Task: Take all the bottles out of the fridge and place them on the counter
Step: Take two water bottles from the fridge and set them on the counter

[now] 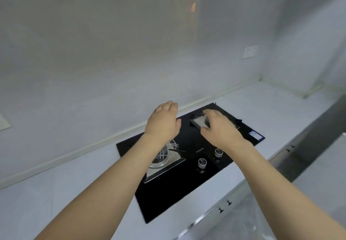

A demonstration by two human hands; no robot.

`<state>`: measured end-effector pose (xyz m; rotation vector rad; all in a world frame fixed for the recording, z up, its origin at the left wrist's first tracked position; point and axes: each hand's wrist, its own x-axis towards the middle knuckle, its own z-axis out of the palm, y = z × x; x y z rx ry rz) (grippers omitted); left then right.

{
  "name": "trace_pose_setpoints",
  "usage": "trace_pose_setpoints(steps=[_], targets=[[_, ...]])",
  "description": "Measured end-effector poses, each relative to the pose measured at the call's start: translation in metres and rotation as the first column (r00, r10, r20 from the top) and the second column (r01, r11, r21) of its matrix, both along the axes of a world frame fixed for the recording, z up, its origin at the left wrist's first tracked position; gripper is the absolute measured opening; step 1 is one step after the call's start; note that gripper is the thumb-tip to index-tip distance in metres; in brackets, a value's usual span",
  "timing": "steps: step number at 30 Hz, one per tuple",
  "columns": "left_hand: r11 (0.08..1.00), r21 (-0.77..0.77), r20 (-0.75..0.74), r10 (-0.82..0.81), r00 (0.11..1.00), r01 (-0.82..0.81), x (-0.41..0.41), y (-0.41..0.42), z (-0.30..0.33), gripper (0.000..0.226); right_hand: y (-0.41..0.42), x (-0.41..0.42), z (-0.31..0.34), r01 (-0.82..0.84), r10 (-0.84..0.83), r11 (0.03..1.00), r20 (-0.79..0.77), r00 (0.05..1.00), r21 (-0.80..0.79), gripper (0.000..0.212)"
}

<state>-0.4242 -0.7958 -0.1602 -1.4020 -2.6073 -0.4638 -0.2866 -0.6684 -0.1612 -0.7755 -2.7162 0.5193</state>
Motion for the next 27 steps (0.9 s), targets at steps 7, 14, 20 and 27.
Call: trace_pose_setpoints(steps=[7, 14, 20, 27], targets=[[0.984, -0.009, -0.023, -0.177, 0.984, 0.176, 0.093, 0.112, 0.001, 0.055, 0.09, 0.107, -0.002, 0.18, -0.18, 0.984, -0.009, 0.984, -0.006, 0.051], [0.953, 0.023, -0.025, -0.301, 0.953, 0.301, 0.192, 0.215, -0.001, 0.053, 0.167, 0.222, -0.005, 0.319, -0.319, 0.948, 0.004, 0.948, -0.001, 0.057], [0.892, 0.016, -0.058, -0.45, 0.891, 0.452, 0.267, 0.291, 0.003, 0.052, 0.215, 0.307, 0.0, 0.446, -0.446, 0.895, -0.002, 0.895, -0.001, 0.058], [0.81, -0.003, -0.074, -0.585, 0.808, 0.586, 0.328, 0.374, 0.001, 0.053, 0.27, 0.373, -0.004, 0.569, -0.57, 0.821, -0.01, 0.821, -0.039, 0.056]])
